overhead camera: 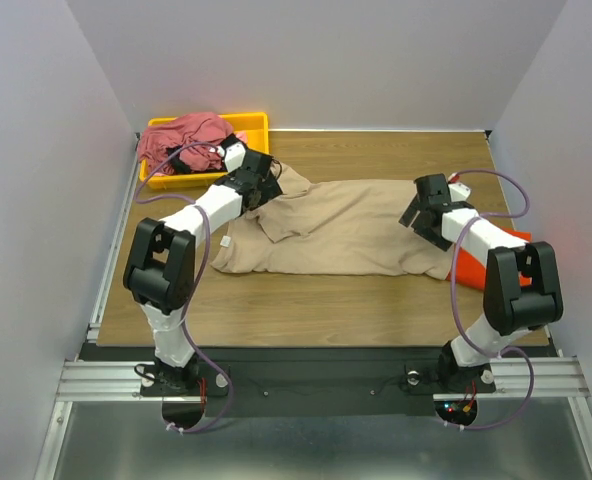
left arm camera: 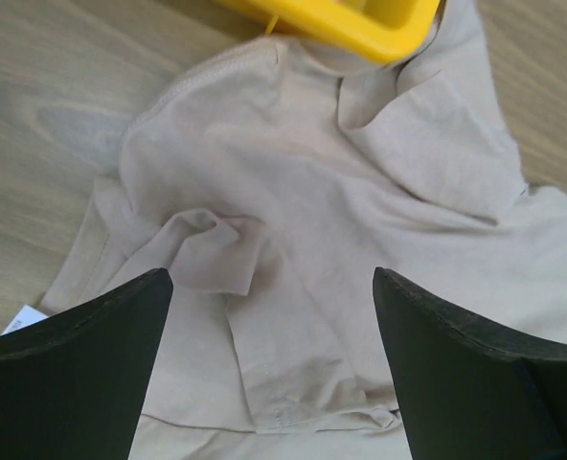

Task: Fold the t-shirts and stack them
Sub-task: Fold the flattened tshirt in 1/3 of the way

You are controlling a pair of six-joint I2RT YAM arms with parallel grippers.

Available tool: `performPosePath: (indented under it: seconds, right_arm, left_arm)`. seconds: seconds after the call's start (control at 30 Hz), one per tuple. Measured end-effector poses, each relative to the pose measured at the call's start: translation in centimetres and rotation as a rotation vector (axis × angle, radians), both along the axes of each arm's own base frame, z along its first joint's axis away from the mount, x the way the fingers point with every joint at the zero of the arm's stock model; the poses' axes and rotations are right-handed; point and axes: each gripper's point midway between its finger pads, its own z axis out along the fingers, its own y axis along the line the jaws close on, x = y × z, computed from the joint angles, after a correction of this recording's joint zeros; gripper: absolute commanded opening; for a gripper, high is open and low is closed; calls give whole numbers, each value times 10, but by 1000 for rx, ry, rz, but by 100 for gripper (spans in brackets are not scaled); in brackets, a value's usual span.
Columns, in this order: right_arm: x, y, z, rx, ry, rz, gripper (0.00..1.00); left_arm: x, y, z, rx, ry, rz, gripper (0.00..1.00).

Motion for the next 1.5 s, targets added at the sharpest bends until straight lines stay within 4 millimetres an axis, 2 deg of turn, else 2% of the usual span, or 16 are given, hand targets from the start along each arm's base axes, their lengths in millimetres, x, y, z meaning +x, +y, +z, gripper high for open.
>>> performPosePath:
  seconds: [0.17,0.27,0.37,0.43,0.53,0.73,0.83,0.93,1.07,1.17,1.37,1.5]
  right_arm:
    - [4,10,12,39,-32,51,100]
    - [-1,19,22,89,-62,95,100]
    - [-15,30,30,145,-85,143,100]
    - [-25,36,30,177,-86,175,100]
    - [-35,42,16,204,-45,203,100]
    - [-55,43,-26,219,88,204,100]
    - [-50,45,-31,220,89,205,100]
    - [-48,48,-32,237,80,212,100]
    - [-52,51,-31,254,35,226,100]
    - [-58,56,-28,276,-7,248,100]
    - [-87,77,-27,393,-74,296,100]
    - [-99,90,-24,464,-97,320,100]
  left_arm:
    - [-1,3,30,-30,-63,0,98]
    - [-22,7,49,-68,-98,-18,98]
    - [-48,13,51,-96,-111,-30,98]
    - [-62,17,42,-104,-102,-37,98]
    - [-79,20,9,-97,-38,-47,98]
    - [-85,28,-43,-86,80,-20,98]
    - [-90,43,-64,-92,118,28,98]
    - [-92,55,-65,-139,79,93,97]
    - [-108,66,-63,-177,46,142,98]
    - [-135,79,-65,-174,73,195,98]
    - [-180,111,-69,-127,108,341,99]
    - [-198,125,-69,-113,116,396,99]
